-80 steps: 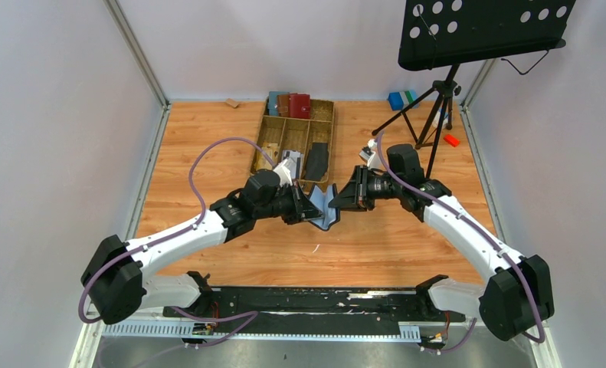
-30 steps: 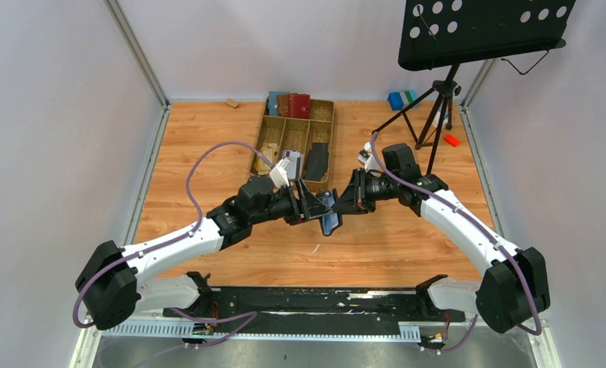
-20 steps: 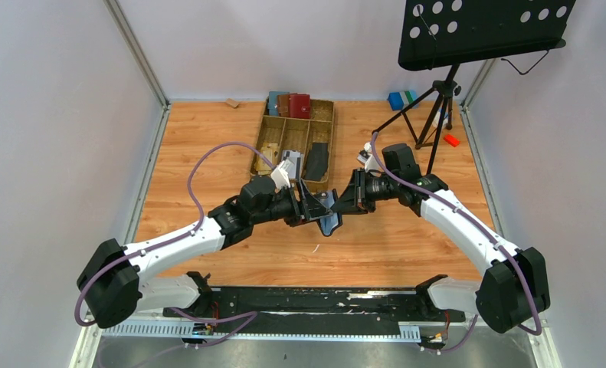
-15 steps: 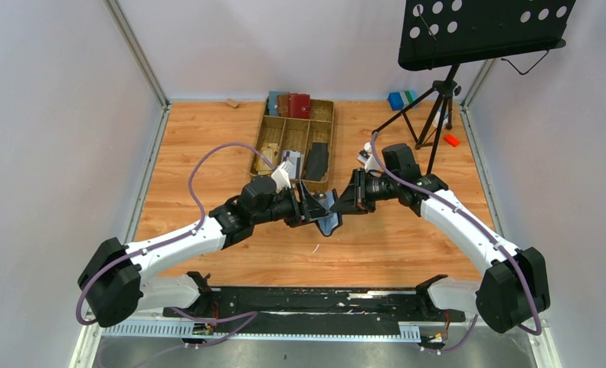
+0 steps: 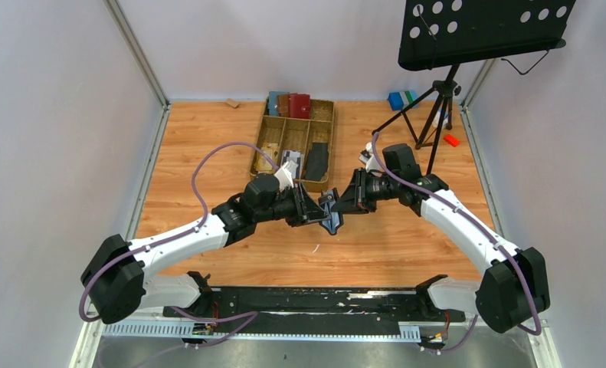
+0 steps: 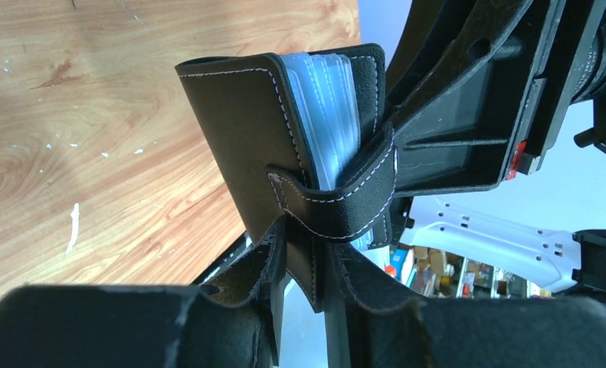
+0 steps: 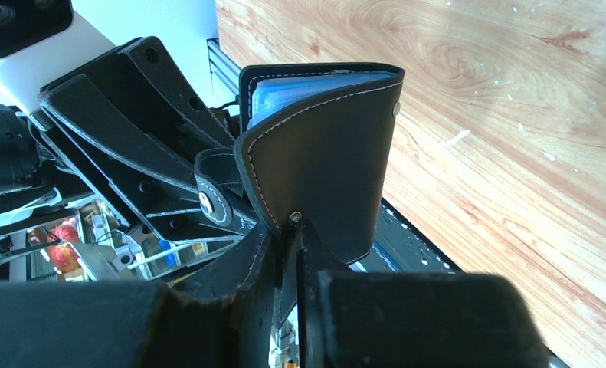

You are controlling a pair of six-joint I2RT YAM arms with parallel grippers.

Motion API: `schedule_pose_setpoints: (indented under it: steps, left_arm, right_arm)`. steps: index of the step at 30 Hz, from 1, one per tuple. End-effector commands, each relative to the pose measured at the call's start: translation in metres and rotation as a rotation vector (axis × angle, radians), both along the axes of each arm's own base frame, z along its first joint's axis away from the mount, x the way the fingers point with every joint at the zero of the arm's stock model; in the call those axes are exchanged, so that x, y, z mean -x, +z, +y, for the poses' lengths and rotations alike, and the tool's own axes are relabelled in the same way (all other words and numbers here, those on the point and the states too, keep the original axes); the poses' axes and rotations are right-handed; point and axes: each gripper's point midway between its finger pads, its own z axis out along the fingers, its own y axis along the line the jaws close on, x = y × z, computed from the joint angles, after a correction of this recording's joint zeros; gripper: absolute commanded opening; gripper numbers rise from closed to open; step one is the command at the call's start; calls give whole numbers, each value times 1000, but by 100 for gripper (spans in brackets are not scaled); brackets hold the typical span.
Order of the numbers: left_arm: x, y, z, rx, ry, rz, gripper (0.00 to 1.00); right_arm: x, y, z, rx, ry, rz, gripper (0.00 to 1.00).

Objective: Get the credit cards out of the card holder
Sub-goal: Remove the credit card from the card holder.

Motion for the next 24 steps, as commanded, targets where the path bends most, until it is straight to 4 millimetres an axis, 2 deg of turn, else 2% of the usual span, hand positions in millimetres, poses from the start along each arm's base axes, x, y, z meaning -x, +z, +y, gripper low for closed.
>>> schedule_pose_setpoints:
  steps: [1, 5, 8, 11, 16, 18, 20, 24]
  left_arm:
    - [-2, 2, -1, -17, 4, -5, 28]
    - [-2, 2, 1, -20, 15, -6, 28]
    - [-3, 0, 4, -23, 28, -3, 24]
    - [-5, -1, 8, -27, 46, 1, 18]
    - [-7, -2, 17, -39, 80, 2, 1]
    - [-8, -2, 20, -40, 91, 2, 0]
    - [-8, 0, 22, -31, 98, -4, 0]
    - [-9, 11, 21, 16, 103, -28, 0]
  right_arm:
    - [-4, 24, 1, -57, 7, -49, 0]
    - [-5, 20, -5, -41, -12, -40, 0]
    - [-7, 18, -10, -22, -30, -40, 0]
    - [-8, 14, -16, -5, -51, -34, 0]
    - [-11, 10, -26, 19, -81, -40, 0]
    - [-12, 10, -30, 21, -92, -47, 0]
    - [-12, 9, -31, 23, -92, -48, 7]
    - [-11, 5, -32, 24, -88, -45, 36]
